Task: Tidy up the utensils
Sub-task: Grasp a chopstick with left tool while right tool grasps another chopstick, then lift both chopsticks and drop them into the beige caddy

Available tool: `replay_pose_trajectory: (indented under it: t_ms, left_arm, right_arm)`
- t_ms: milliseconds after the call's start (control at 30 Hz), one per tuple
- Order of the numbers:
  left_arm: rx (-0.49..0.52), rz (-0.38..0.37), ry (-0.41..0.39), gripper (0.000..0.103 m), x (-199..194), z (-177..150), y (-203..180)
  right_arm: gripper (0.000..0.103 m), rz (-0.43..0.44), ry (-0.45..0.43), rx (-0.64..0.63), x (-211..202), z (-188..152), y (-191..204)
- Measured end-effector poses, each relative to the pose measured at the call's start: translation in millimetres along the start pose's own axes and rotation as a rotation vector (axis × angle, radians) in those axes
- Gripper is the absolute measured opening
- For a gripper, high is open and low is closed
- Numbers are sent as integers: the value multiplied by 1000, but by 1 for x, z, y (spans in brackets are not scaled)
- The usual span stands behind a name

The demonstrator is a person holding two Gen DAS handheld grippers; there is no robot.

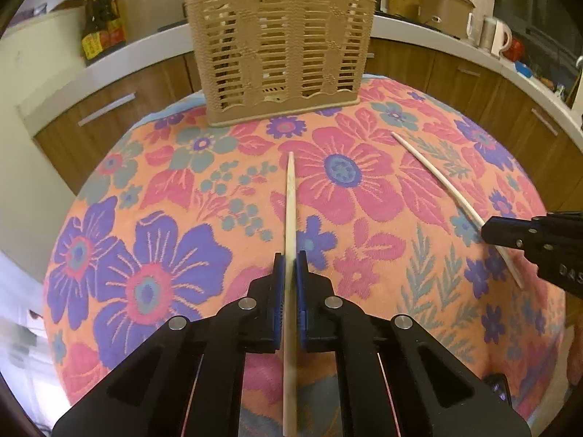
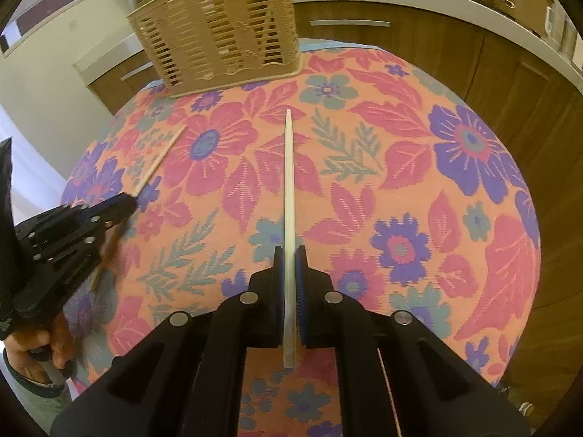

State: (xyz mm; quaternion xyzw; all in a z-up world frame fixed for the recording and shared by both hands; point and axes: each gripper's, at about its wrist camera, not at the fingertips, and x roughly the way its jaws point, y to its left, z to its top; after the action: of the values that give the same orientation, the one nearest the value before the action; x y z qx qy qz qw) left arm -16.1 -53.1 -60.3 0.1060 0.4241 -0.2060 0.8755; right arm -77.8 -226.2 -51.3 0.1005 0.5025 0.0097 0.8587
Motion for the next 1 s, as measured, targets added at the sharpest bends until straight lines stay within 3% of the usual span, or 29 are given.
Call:
replay_pose_trajectory:
  t_ms: [133, 267, 400, 433, 467, 533, 567, 600, 733, 967, 1000]
  left_arm:
    - [-30, 7, 1, 4, -3, -2, 15]
    - [-71, -39, 11, 4, -5, -3, 30]
    - [-51, -64, 27, 6, -6, -4, 31]
    - [-53, -77, 28, 12, -7, -4, 32]
    - [-56, -88, 31, 23, -7, -4, 33]
    - [-69, -109, 28, 35, -8, -3, 37]
    - [-71, -125, 32, 35, -8, -1, 39]
    - [-72, -136, 38, 35, -7, 1, 41]
    - [-56, -160, 88, 35, 5, 15, 42]
    - [88, -79, 150, 35, 20, 32, 23]
    - [127, -51, 156, 34, 22, 34, 17]
  right_arm:
    - [4, -3, 11, 24, 4, -1, -7]
    - [4, -23, 19, 3, 4, -1, -7]
    - [8, -7, 58, -2, 5, 4, -6]
    - [9, 4, 66, 3, 6, 6, -7]
    - [15, 26, 78, 11, 7, 9, -8]
    - [32, 61, 95, 24, 8, 16, -10]
    - [46, 60, 93, 27, 8, 19, -10]
    - [47, 51, 82, 25, 7, 23, -9]
    - [46, 44, 133, -2, 18, 38, -1]
    - [22, -18, 224, -55, 34, 58, 12]
    - [15, -38, 229, -73, 36, 62, 15]
